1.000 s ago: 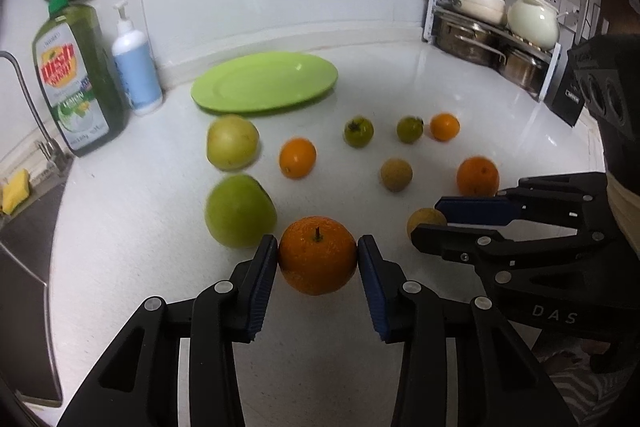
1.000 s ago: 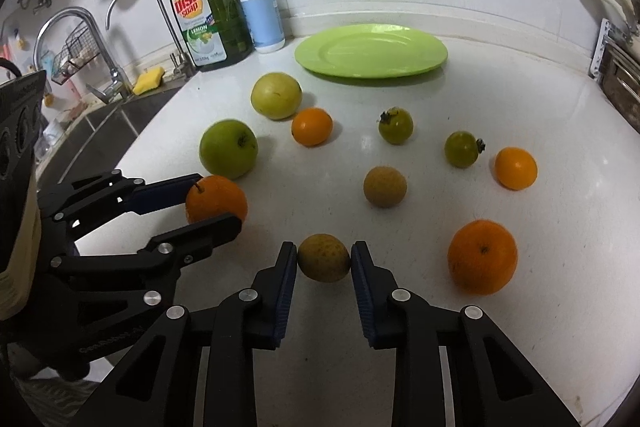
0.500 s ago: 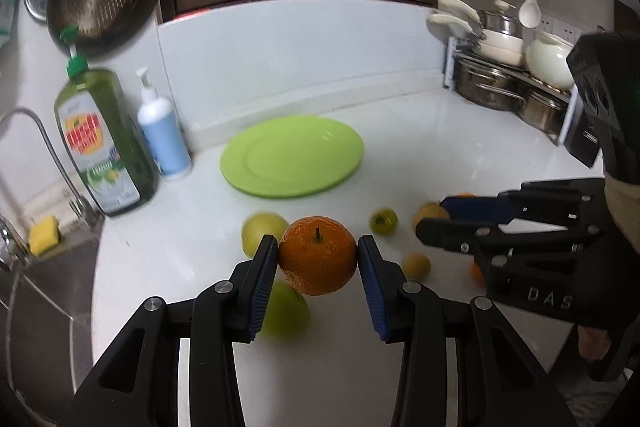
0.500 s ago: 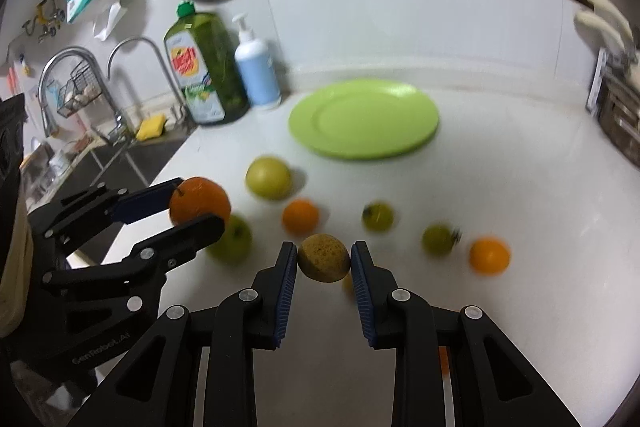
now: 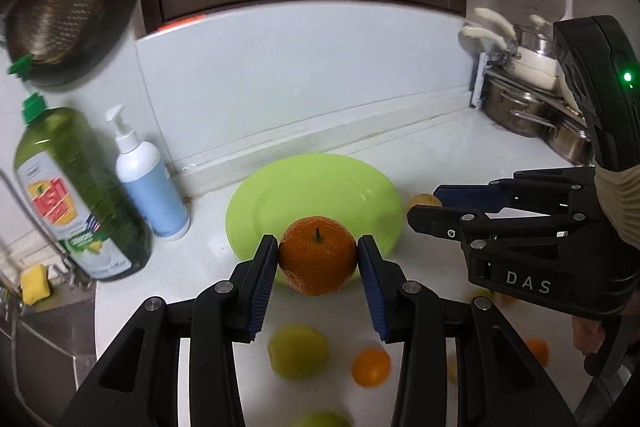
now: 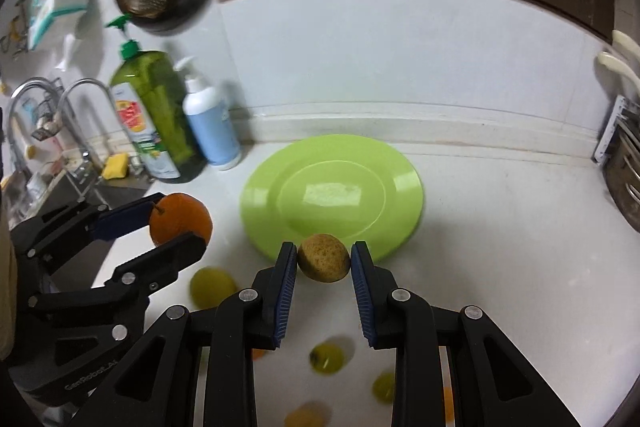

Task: Organize fruits
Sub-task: 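Carry the tangerine and kiwi in both grippers over the lime-green plate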

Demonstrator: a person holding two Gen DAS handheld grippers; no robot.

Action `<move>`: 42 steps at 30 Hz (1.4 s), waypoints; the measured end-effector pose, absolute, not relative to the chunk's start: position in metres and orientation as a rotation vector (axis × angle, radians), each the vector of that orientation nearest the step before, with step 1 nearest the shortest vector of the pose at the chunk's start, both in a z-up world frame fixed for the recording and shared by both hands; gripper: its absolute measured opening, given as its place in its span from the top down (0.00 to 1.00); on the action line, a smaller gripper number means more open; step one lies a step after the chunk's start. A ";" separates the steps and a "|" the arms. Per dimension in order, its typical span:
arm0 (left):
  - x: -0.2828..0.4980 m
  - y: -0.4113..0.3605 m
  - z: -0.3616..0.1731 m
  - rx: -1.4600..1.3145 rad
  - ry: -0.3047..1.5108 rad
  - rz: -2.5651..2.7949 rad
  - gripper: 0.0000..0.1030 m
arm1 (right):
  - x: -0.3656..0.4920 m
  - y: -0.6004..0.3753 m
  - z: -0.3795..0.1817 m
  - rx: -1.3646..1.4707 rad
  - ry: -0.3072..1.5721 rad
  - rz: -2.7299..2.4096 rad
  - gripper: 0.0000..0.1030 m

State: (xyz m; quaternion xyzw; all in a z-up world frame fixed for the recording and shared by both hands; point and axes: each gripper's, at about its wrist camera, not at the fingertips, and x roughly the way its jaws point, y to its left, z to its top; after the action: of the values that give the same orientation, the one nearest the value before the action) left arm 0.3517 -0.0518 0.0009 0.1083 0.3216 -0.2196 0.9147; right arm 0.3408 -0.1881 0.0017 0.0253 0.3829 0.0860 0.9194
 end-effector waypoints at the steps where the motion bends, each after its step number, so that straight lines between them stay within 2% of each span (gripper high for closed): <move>1: 0.360 -0.053 -0.001 0.224 0.676 -0.452 0.60 | 0.351 -0.189 0.000 0.049 0.798 0.175 0.72; 17: 0.459 -0.066 -0.052 0.245 0.900 -0.451 0.60 | 0.454 -0.189 -0.052 0.048 1.024 0.163 0.72; 39: 0.481 -0.068 -0.081 0.262 0.986 -0.471 0.60 | 0.476 -0.190 -0.083 0.051 1.102 0.160 0.71; 41: 0.480 -0.067 -0.081 0.252 0.984 -0.473 0.59 | 0.475 -0.192 -0.082 0.054 1.097 0.153 0.69; 42: 0.480 -0.065 -0.080 0.250 0.981 -0.475 0.58 | 0.474 -0.194 -0.081 0.061 1.097 0.151 0.65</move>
State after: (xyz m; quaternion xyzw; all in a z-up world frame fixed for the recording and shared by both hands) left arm 0.4796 -0.0652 -0.0796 0.1184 0.4652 -0.2253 0.8478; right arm 0.4740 -0.1935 -0.0813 0.0290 0.5207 0.0717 0.8502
